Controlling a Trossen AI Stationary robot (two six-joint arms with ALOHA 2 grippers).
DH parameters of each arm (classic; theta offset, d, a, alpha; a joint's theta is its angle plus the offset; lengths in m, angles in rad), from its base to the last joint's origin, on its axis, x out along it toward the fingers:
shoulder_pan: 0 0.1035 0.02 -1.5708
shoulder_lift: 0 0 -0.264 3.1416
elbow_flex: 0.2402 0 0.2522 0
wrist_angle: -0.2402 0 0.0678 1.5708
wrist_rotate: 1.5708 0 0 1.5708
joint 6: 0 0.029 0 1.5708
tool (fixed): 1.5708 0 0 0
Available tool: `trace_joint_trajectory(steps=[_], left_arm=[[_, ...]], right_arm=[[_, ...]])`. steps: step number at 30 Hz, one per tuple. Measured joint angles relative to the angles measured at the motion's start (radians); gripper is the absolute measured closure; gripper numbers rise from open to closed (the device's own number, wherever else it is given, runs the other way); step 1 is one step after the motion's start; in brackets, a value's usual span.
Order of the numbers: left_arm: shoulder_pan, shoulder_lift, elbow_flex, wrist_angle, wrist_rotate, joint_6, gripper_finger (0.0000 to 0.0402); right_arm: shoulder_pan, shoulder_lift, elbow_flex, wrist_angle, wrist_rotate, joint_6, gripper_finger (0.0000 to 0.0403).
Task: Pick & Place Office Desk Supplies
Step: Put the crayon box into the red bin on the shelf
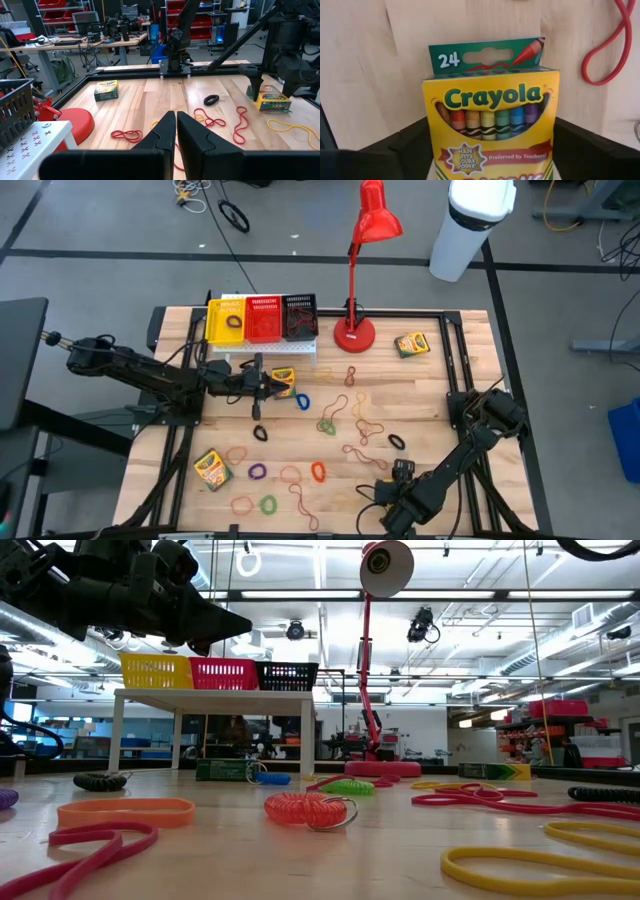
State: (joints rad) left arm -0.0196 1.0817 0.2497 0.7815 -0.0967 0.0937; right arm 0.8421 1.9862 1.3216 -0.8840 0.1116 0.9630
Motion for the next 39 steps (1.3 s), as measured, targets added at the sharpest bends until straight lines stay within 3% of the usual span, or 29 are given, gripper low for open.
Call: trace_joint_trajectory(steps=[4, 9, 13, 16, 22, 25, 29, 35, 39], left_arm=[[0.000, 0.000, 0.000, 0.000, 0.000, 0.000, 0.0379], [0.000, 0.000, 0.000, 0.000, 0.000, 0.000, 0.0379], [0.000, 0.000, 0.000, 0.001, 0.000, 0.000, 0.0379], [0.000, 0.000, -0.001, 0.061, -0.036, -0.030, 0.0379], [0.000, -0.002, -0.001, 0.107, -0.006, -0.343, 0.0379], [0.000, -0.001, -0.001, 0.105, 0.002, -0.445, 0.0379], [0.001, -0.001, 0.024, 0.056, 0.006, -0.468, 0.0375], [-0.061, 0.025, 0.173, -0.327, -0.016, -0.540, 0.0315], [-0.116, 0.077, 0.243, -0.412, -0.077, -0.582, 0.0242]], right_arm=[[0.000, -0.002, 0.003, -0.002, 0.014, 0.000, 0.0097], [-0.007, -0.002, 0.079, -0.007, 0.084, -0.035, 0.0071], [-0.029, -0.002, 0.149, -0.006, 0.221, -0.143, 0.0066], [-0.054, -0.003, 0.169, -0.004, 0.380, -0.222, 0.0078], [-0.156, -0.004, 0.133, 0.016, 0.708, -0.271, 0.0083], [-0.233, -0.004, 0.102, 0.037, 0.797, -0.301, 0.0073], [-0.345, -0.004, 0.062, 0.153, 0.878, -0.395, 0.0069], [-0.484, -0.004, 0.040, 0.426, 0.880, -0.646, 0.0075], [-0.532, -0.004, 0.038, 0.562, 0.866, -0.767, 0.0076]])
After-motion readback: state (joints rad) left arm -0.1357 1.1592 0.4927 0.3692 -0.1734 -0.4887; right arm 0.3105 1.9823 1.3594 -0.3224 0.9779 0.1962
